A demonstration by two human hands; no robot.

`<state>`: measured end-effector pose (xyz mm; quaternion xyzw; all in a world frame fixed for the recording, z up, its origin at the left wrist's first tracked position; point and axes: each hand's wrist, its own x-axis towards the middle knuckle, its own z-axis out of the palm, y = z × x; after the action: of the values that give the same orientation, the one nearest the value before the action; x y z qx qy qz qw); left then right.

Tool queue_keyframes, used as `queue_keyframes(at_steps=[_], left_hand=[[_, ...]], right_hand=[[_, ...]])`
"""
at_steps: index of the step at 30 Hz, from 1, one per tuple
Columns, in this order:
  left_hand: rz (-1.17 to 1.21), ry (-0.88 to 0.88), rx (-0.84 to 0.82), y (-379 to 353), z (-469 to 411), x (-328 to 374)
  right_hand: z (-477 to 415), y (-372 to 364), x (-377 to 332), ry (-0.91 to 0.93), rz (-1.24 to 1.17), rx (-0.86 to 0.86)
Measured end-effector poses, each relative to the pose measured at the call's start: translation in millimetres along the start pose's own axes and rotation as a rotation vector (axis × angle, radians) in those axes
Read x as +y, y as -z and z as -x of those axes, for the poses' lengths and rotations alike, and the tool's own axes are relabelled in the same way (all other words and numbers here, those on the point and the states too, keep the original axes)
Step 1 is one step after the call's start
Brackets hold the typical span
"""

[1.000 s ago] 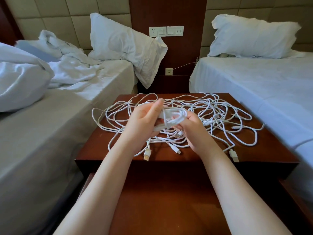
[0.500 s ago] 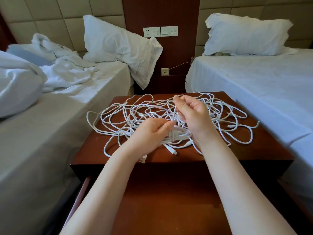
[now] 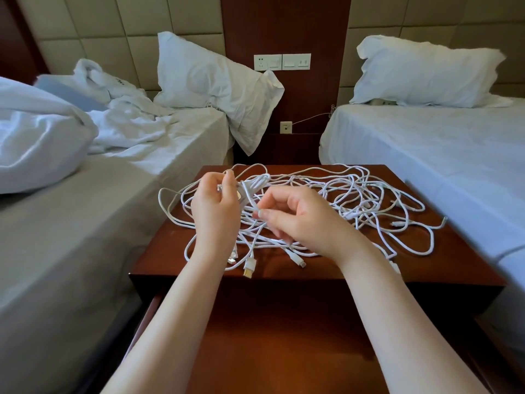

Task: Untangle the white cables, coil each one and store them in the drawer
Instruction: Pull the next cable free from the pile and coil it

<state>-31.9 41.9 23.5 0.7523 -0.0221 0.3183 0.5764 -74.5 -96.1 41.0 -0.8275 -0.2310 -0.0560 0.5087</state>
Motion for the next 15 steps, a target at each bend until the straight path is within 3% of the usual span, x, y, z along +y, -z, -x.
queue_keyframes(at_steps=[6,9,15], left_hand=[[0.303,0.100,0.057,6,-2,3],[0.394,0.083,-0.092,9,0,11],[0.496,0.095,-0.440,12,0,12]], right_hand=[[-7,-15,11,-0.037,-0.056,0.004],[-7,-13,20,-0.059,-0.153,0.022],[-2,2,29,-0.085,-0.090,0.023]])
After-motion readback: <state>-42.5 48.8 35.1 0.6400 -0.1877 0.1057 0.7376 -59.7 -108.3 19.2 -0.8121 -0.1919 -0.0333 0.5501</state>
